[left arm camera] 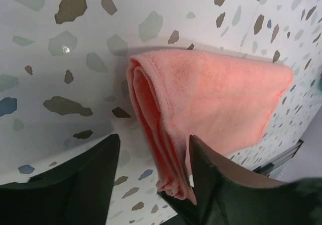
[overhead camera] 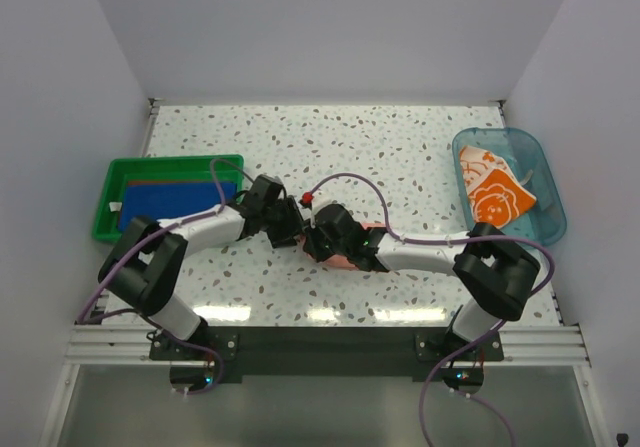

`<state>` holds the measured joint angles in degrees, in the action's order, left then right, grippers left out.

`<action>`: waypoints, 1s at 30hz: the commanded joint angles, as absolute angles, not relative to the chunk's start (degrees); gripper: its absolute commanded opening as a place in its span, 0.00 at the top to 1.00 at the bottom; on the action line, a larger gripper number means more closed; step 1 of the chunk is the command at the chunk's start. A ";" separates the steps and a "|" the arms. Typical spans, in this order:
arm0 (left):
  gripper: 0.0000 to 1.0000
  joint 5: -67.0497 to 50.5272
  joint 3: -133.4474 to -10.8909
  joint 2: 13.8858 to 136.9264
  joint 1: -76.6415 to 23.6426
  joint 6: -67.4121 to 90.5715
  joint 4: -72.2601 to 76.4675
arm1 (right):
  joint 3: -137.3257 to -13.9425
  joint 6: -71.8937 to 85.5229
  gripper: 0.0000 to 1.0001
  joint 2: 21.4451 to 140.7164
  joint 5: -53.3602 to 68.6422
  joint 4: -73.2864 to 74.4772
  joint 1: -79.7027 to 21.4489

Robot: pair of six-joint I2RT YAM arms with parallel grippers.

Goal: Fold and stack the towels
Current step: Neatly place the folded towel into the bin

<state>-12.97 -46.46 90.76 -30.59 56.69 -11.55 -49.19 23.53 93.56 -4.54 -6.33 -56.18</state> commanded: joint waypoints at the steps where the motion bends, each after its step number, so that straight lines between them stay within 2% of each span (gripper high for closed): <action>1: 0.44 -11.60 -46.58 90.88 -30.94 57.75 -7.12 | -48.87 24.70 1.00 91.58 -4.83 -10.37 -55.99; 3: 0.50 -11.43 -46.41 91.05 -30.94 57.66 -6.24 | -48.78 24.61 1.00 91.49 -4.48 -10.72 -55.99; 4: 0.57 -11.25 -46.41 91.23 -30.94 57.40 -5.37 | -48.78 24.52 1.00 91.58 -4.31 -10.81 -55.99; 9: 0.76 -10.11 -46.06 92.11 -31.02 56.43 -3.69 | -48.95 24.17 1.00 91.41 -3.87 -10.46 -56.07; 10: 0.81 -10.02 -46.05 92.28 -31.03 56.08 -3.34 | -48.96 24.08 1.00 91.32 -3.69 -10.46 -55.99; 11: 0.90 -9.85 -46.05 92.29 -31.03 55.73 -3.43 | -49.04 23.91 1.00 91.32 -3.26 -10.11 -55.99; 13: 1.00 -8.53 -47.02 92.11 -31.02 54.24 -4.74 | -49.57 23.47 0.99 91.32 -3.08 -9.15 -56.07; 14: 1.00 -7.74 -47.46 92.02 -31.03 53.27 -5.44 | -49.83 23.47 0.96 91.32 -2.90 -8.44 -56.07; 15: 1.00 -5.91 -48.94 91.67 -31.03 52.13 -7.28 | -50.62 23.47 0.89 91.23 -2.90 -6.52 -55.99; 16: 1.00 -5.11 -49.83 91.58 -31.03 49.07 -8.51 | -50.97 23.03 0.70 90.53 -2.90 -5.46 -56.07; 18: 1.00 -1.08 -53.50 91.23 -30.94 45.81 -13.24 | -51.94 22.68 0.51 89.30 -3.42 -1.70 -55.99; 19: 1.00 -0.18 -55.00 91.14 -30.59 41.79 -14.92 | -52.29 22.33 0.36 88.51 -3.86 -0.28 -55.99; 23: 1.00 6.67 -63.27 91.23 -28.57 32.27 -24.94 | -54.57 22.06 0.13 84.47 -6.85 11.65 -55.99; 26: 1.00 12.29 -70.11 90.97 -25.85 26.47 -32.76 | -56.77 20.83 0.07 82.80 -7.82 17.55 -55.99; 30: 1.00 21.06 -75.14 89.91 -21.54 21.54 -43.91 | -57.39 20.48 0.05 79.73 -8.35 21.97 -55.90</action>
<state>10.59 -71.13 91.79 -24.47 29.28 -31.66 -55.40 21.61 82.72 -6.46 14.61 -56.16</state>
